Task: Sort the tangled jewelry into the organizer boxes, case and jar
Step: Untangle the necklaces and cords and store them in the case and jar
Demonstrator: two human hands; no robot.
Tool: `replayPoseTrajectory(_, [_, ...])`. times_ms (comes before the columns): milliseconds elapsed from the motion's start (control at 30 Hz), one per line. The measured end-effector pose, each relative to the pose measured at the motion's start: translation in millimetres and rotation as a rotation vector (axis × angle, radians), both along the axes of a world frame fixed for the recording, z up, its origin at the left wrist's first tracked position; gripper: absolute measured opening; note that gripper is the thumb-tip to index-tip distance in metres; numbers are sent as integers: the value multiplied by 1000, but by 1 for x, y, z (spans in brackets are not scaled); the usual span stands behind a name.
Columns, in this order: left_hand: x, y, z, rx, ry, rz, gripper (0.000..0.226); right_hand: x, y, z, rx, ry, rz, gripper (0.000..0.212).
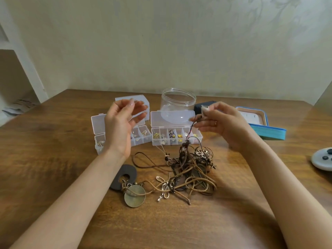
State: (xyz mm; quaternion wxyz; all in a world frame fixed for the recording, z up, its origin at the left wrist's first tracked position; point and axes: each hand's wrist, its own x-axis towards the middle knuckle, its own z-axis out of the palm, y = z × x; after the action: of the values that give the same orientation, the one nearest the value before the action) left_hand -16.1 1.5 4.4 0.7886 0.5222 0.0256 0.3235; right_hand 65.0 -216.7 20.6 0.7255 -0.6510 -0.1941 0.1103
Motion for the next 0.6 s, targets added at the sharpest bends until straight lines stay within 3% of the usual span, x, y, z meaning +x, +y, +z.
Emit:
replayPoseTrajectory(200, [0, 5, 0, 74, -128, 206, 3, 1, -6, 7, 386, 18, 3, 7])
replayPoseTrajectory(300, [-1, 3, 3, 146, -164, 197, 4, 5, -10, 8, 427, 13, -57, 4])
replayPoseTrajectory(367, [-2, 3, 4, 155, -176, 142, 7, 9, -12, 6, 232, -38, -127, 6])
replayPoseTrajectory(433, [-3, 2, 5, 182, -181, 75, 7, 9, -13, 2, -176, -124, -123, 9])
replayPoseTrajectory(533, [-4, 1, 9, 240, -184, -63, 4, 5, -5, -9, -794, -205, 81, 9])
replayPoseTrajectory(600, [-4, -1, 13, 262, -192, -162, 3, 2, 4, -15, -1071, -305, 150, 10])
